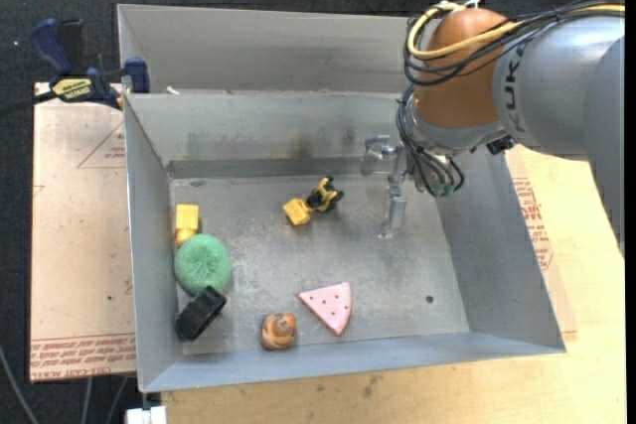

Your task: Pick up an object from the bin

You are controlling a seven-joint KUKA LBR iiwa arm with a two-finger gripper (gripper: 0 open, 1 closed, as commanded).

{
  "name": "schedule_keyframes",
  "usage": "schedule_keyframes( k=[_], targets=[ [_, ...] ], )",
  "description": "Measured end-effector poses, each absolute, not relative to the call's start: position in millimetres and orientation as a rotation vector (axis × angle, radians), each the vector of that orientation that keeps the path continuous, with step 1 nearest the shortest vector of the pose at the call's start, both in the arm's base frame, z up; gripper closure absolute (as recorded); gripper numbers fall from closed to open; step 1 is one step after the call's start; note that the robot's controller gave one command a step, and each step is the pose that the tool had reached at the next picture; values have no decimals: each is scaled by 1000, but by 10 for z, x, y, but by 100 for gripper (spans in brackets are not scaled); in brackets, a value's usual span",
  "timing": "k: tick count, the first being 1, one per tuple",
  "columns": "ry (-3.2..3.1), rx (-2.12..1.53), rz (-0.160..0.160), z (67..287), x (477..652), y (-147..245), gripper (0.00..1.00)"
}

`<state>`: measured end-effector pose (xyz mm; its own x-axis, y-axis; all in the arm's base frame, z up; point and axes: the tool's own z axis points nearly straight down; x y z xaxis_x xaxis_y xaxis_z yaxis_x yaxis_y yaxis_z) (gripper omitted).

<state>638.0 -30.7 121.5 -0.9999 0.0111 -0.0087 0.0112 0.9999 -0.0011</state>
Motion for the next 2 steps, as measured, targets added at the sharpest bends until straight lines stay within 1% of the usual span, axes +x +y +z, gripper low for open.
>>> schedule_keyframes(
  k=[1,2],
  targets=[
    [3135,151,3,1014,6513,101,0],
    [3136,-123,3,854,6530,219,0]
  ],
)
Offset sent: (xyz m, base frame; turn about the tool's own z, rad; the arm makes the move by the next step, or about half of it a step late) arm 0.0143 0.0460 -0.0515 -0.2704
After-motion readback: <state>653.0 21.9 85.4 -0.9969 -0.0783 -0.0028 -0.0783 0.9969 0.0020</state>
